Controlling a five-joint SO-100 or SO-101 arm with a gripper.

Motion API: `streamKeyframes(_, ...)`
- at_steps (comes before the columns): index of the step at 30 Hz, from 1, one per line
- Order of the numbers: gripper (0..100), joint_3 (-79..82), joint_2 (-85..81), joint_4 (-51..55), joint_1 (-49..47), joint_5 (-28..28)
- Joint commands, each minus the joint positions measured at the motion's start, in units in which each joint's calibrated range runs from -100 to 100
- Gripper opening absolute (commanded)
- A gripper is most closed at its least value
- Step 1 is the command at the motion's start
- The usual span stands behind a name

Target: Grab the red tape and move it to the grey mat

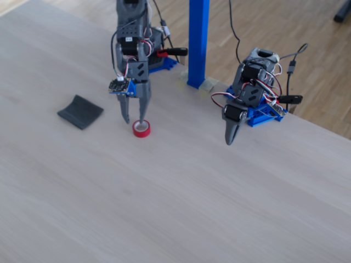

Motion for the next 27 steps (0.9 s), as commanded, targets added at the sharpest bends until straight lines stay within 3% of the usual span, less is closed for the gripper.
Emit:
streamKeyframes(1, 16, -1.7, -2.3, -0.6, -1.9, -1.4)
streamKeyframes(27, 16, 3.9, -2.1, -0.7, -1.8, -2.9)
